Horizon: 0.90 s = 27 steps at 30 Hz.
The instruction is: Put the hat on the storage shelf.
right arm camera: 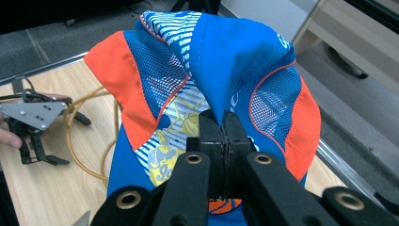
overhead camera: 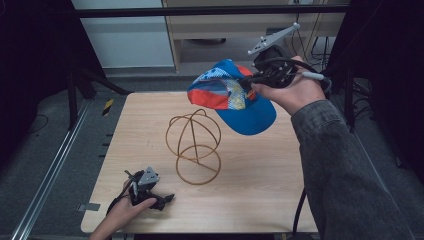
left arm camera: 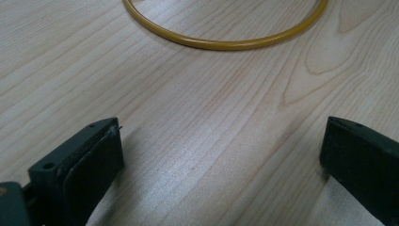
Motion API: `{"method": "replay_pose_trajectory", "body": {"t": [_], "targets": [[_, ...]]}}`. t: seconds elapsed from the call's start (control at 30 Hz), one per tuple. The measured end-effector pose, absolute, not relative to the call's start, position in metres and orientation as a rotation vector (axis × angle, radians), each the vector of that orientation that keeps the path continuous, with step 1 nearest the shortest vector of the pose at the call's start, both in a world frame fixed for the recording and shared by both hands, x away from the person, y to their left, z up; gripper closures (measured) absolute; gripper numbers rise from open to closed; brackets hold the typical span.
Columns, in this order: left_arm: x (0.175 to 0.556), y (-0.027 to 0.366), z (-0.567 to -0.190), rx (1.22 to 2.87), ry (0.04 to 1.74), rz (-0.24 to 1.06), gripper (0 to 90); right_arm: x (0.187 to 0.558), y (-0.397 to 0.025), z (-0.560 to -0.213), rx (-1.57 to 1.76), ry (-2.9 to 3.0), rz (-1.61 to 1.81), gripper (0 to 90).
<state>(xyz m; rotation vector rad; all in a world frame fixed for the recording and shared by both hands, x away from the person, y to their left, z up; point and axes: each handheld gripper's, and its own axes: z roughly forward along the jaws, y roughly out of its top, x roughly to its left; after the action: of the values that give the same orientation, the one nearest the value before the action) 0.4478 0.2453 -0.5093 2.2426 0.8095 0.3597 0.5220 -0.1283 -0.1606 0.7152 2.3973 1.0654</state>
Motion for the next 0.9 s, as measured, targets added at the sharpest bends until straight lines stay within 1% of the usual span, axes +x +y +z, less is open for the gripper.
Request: {"method": "replay_pose_trajectory", "body": {"t": [0.37, 0.9], "targets": [[0.448, 0.245, -0.509, 2.244, 0.807, 0.361, 0.0, 0.522, -0.104, -0.150, 0.655, 2.415, 1.075, 89.8], [0.448, 0.245, -0.509, 2.242, 0.809, 0.361, 0.0, 0.523, -0.082, -0.150, 0.607, 2.447, 1.076, 89.9]]}}
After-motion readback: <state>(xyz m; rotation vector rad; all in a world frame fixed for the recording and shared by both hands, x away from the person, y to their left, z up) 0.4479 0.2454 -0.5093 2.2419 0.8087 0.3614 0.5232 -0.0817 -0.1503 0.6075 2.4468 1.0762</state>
